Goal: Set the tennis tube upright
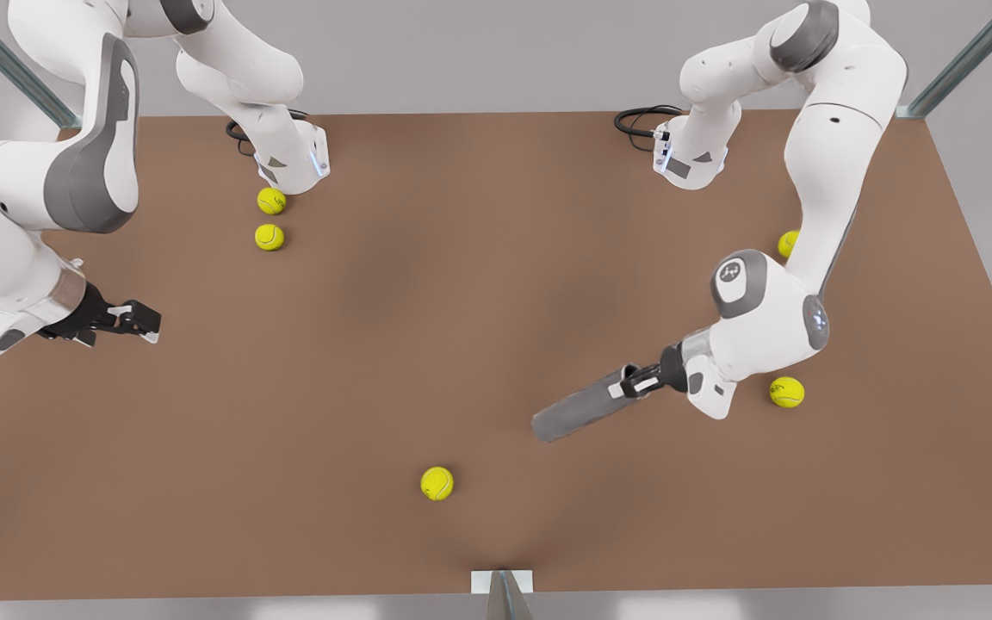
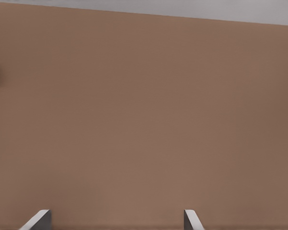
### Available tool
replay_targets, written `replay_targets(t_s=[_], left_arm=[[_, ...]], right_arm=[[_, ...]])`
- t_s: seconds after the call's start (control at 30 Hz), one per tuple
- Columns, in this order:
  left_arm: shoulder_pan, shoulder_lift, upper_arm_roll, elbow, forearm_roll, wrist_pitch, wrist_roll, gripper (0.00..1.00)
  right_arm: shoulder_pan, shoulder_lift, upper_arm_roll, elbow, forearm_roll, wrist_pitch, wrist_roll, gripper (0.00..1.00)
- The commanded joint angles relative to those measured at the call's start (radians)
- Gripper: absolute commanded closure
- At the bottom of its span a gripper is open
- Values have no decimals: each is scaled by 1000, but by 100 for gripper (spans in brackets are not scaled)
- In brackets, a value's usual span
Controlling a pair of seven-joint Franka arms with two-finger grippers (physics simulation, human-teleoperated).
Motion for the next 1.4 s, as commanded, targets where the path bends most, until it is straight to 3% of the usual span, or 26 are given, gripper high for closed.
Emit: replay_targets(t_s=[0.0,0.8,1.37], left_arm=[[0,1,0,0,64,0,-3,79],[-17,-1,-2,115,561,-368,-101,79],[-18,40,-3,124,614,-417,-98,79]], right_arm=[[-1,0,-1,0,0,0,0,0],[17,-12,45,2,15,-31,-6,0],[8,-32,45,-5,14,-54,-8,0]])
